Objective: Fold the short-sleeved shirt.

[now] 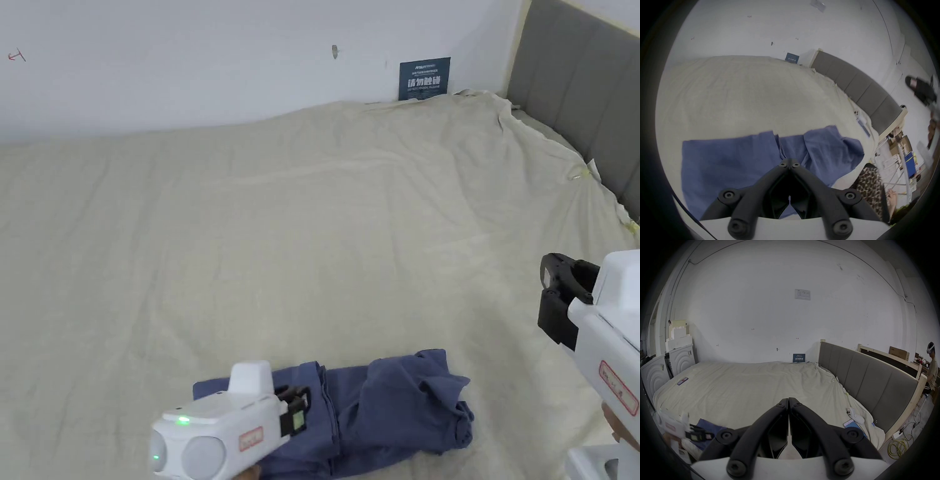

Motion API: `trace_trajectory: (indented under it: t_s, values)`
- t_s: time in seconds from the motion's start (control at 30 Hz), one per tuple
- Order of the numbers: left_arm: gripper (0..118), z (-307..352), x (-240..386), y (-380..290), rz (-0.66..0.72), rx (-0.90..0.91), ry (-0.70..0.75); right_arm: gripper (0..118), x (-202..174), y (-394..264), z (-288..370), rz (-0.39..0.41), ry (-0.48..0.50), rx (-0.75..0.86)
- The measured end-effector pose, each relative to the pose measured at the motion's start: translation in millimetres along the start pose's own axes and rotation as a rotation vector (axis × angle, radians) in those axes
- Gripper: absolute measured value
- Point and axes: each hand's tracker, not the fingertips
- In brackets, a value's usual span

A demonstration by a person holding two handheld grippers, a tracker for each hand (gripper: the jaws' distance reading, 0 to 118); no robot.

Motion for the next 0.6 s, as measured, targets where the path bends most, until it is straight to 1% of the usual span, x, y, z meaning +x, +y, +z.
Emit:
trace_trajectory:
  t_s: [0.07,0.2,0.3,0.33,0.4,0.43,0.57,0.6]
  values:
    - [0,19.1,-21.0,10.5,0.042,0.002,-0.023,0,-1.8,1.3,0.0,-0.005,0.003,0.004]
    - [0,51.2,-70.4,24.5,0.131,0.008,0.005,0,-7.0,1.6,-3.7,0.001,0.01,-0.002]
    - [0,68.0,-105.4,28.5,0.198,-0.021,0.013,0,-14.3,3.1,-4.3,0.006,0.02,-0.004]
    - [1,71.6,-117.9,28.7,0.23,-0.048,0.002,0,-17.3,3.7,-4.6,0.009,0.024,-0.004]
    - [8,73.4,-137.3,26.7,0.284,-0.089,-0.005,0,-21.8,4.5,-6.0,0.011,0.031,-0.006]
    - [15,74.4,-145.8,23.4,0.309,-0.093,-0.005,0,-23.3,3.7,-7.5,0.012,0.034,-0.006]
    - [82,63.4,-168.1,9.4,0.387,-0.162,-0.021,0,-29.5,2.4,-10.9,0.018,0.047,-0.014]
    - [91,59.8,-172.8,5.0,0.403,-0.166,-0.034,0,-29.9,1.2,-12.4,0.019,0.053,-0.019]
